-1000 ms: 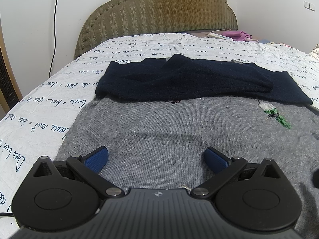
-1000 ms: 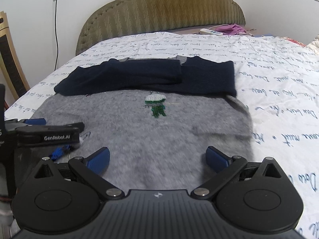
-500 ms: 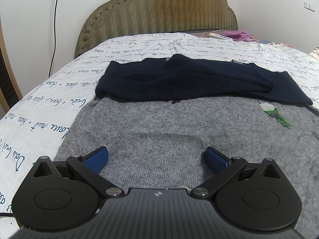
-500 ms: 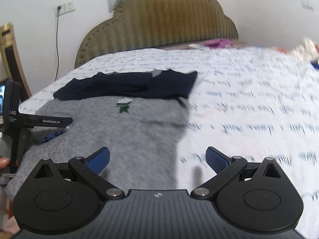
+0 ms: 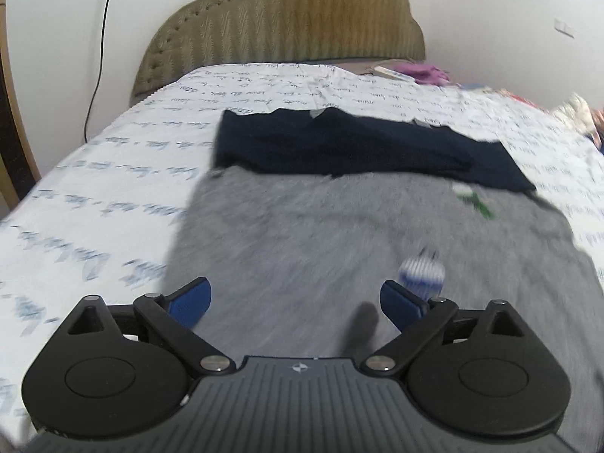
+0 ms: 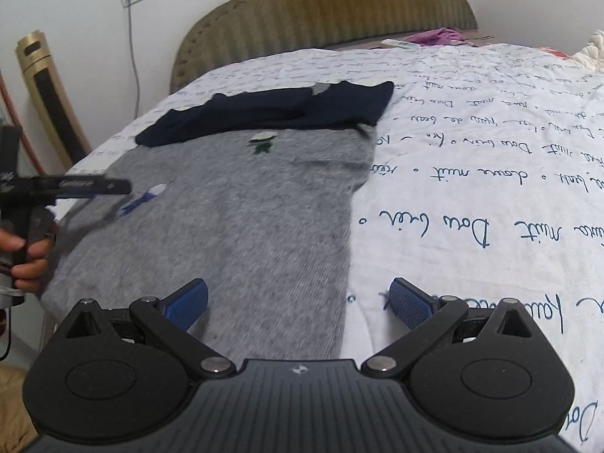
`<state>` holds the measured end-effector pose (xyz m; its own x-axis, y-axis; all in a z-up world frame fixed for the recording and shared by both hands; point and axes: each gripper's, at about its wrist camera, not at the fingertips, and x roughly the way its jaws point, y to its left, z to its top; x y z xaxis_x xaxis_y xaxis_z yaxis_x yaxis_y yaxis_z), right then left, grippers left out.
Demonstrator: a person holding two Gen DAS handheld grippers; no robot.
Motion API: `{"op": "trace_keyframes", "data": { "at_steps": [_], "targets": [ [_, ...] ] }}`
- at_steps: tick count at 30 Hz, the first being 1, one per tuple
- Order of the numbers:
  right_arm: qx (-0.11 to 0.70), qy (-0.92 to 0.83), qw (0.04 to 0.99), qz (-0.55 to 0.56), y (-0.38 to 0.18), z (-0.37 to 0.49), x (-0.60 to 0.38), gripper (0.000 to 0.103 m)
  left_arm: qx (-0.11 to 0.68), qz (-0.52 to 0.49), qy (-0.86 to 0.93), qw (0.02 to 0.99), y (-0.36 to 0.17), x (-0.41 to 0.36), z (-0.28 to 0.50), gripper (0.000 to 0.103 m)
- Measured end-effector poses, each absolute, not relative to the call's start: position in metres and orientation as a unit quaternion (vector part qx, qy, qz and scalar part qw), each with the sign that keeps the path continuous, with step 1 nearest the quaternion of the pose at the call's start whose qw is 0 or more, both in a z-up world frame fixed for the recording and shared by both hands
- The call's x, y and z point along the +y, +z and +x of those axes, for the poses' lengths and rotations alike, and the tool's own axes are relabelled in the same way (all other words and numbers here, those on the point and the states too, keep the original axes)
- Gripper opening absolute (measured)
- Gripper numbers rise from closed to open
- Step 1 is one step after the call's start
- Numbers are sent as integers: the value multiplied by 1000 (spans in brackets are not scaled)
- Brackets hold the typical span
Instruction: Fold small clothes
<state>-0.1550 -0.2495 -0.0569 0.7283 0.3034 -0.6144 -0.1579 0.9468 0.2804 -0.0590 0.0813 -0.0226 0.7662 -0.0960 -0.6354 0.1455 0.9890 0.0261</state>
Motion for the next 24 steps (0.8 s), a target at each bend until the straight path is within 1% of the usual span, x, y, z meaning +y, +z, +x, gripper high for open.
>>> {"op": "trace_keyframes", "data": {
  "at_steps": [3, 5, 7, 9, 12, 14, 18, 24],
  "targets": [
    [346, 129, 921, 121, -56, -162, -258, 103, 332, 40, -61, 940, -17, 118, -82, 100],
    [350, 134, 917, 137, -58, -166, -263, 103, 330, 27, -54, 942, -14, 146, -95, 100],
    [355, 141, 912, 149, -60, -171, -268, 103, 338, 3, -66, 939, -12, 175, -104, 99],
    [358, 156, 906, 164, -61, -177, -271, 103, 351, -26, -83, 932, -13, 199, -110, 96],
    [367, 176, 890, 206, -65, -182, -278, 103, 365, -66, -141, 918, -20, 221, -114, 95],
    [367, 183, 881, 235, -68, -184, -284, 103, 367, -86, -165, 912, -27, 225, -115, 93],
    [370, 213, 860, 279, -70, -183, -285, 103, 363, -118, -227, 896, -37, 217, -116, 94],
    [378, 289, 830, 291, -71, -166, -245, 103, 377, -146, -323, 856, -49, 175, -114, 95]
  ]
}}
